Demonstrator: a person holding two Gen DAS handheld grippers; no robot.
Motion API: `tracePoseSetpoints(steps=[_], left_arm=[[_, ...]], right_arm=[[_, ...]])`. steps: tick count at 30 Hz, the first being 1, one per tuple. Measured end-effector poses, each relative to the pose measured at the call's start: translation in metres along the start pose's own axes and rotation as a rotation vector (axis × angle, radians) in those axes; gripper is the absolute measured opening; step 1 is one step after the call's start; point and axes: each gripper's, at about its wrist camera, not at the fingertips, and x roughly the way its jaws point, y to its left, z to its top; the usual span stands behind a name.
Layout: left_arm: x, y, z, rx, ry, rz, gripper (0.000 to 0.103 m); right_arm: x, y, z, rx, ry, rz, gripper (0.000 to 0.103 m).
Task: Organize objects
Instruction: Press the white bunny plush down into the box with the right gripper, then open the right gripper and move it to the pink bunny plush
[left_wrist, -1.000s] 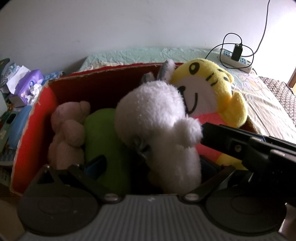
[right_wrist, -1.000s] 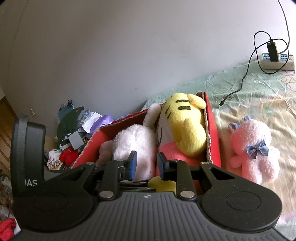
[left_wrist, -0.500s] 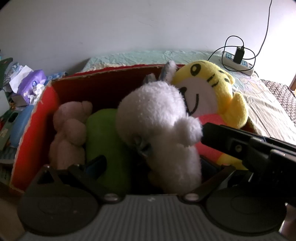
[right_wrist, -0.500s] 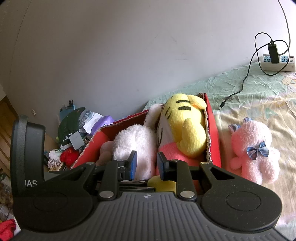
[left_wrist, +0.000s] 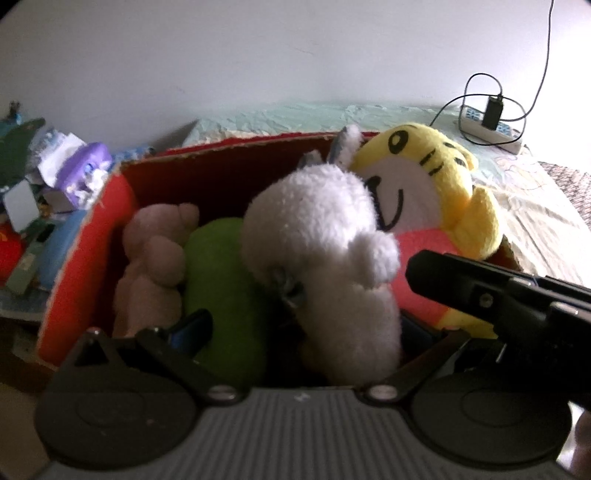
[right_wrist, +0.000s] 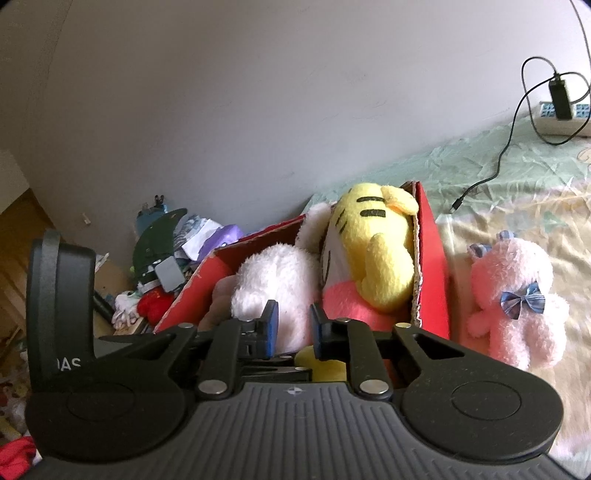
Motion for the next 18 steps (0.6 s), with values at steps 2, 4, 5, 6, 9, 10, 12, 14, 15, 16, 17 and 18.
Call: tracePoseSetpoints(steps=[2,4,5,6,9,10,12,14,15,16,17,18], left_arm=[[-0.005,-0.003,0.0,0.0,0.001,0.028,0.1],[-0.01,-0.006,0.0,0.008,-0.005,0.069,0.1],[-0.013,-0.008,0.0,0.008,-0.006,0.08,0.1],[-0.017,-0.008,0.001,0.004,-0.007,0.074,0.1],[-0.031,-0.016,0.0,-0.012,-0.022,0.073,0.101],[-0.035,-0.02,0.0,-0.007,-0.033,0.083,0.101],[-0.046,-0.028,0.001,0.002,-0.057,0.103,0.1],[-0.055,-0.035,0.003,0.008,-0.085,0.11,0.1],[-0.059,-0.039,0.004,0.014,-0.096,0.11,0.1],[-0.063,-0.044,0.005,0.016,-0.109,0.103,0.1],[-0.065,-0.047,0.005,0.014,-0.117,0.088,0.1],[-0.068,-0.052,0.005,0.011,-0.122,0.07,0.1]], right_arm=[[-0.003,-0.003,0.002,0.007,0.008,0.021,0.021],[-0.007,-0.008,0.002,0.02,0.009,0.032,0.03],[-0.009,-0.012,0.003,0.033,0.015,0.043,0.03],[-0.013,-0.015,0.004,0.039,0.019,0.065,0.03],[-0.032,-0.02,0.009,0.001,0.003,0.119,0.03],[-0.039,-0.021,0.01,-0.014,-0.006,0.135,0.03],[-0.05,-0.026,0.013,-0.027,-0.014,0.163,0.029],[-0.059,-0.034,0.016,-0.028,-0.02,0.176,0.029],[-0.062,-0.039,0.018,-0.02,-0.024,0.178,0.029],[-0.066,-0.045,0.019,-0.007,-0.026,0.181,0.029],[-0.069,-0.052,0.021,0.01,-0.032,0.182,0.029],[-0.072,-0.058,0.023,0.03,-0.037,0.182,0.029]])
